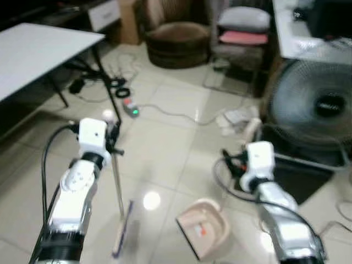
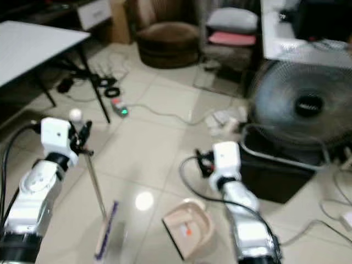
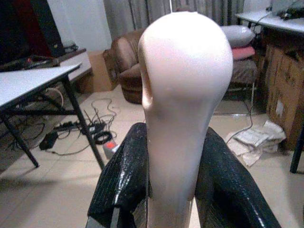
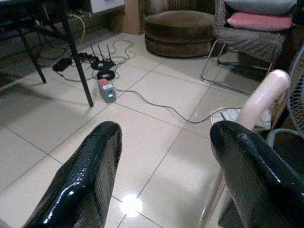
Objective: Sweep floor
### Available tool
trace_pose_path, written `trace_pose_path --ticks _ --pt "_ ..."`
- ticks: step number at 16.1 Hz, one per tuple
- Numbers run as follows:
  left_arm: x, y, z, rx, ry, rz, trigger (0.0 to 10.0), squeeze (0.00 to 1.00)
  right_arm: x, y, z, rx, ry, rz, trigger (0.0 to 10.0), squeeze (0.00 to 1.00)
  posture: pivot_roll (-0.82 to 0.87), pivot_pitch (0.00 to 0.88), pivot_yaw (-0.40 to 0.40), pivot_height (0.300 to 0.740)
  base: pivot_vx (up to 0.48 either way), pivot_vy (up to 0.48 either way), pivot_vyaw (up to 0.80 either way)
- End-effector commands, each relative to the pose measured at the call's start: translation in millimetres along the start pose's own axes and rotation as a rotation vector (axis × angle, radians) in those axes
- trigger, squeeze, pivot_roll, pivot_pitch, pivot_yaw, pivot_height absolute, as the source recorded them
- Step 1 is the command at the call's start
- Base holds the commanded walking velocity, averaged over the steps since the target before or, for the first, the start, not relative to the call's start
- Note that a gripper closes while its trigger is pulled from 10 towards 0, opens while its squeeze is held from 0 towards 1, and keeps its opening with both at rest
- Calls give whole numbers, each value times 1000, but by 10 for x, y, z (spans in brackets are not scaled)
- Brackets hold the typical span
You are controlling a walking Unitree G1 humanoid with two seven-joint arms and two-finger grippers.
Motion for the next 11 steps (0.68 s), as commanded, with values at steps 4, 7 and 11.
trace_pose_path --ticks 4,7,11 --pt "62 107 94 14 -7 8 10000 0 240 -1 50 16 -47 -129 10000 0 -183 0 81 740 0 0 0" --pt "52 111 100 24 -18 29 10000 0 308 -12 40 9 -71 -159 10000 0 -185 0 80 740 0 0 0" --pt "55 166 119 23 -7 66 10000 0 334 26 70 9 -116 -153 10000 0 -188 0 81 740 0 -97 545"
Point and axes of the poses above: a point about 5 cm out from each wrist's last joint towards the gripper, its own y axis pointing out of the wrist towards the gripper, its own z axis along the axis of the wrist's last joint, x = y × z, the point moved 2 cm from there along y, pointing out of the wrist towards the gripper, and after that the axes turned 2 degrees about -y, right-handed, at the moved point
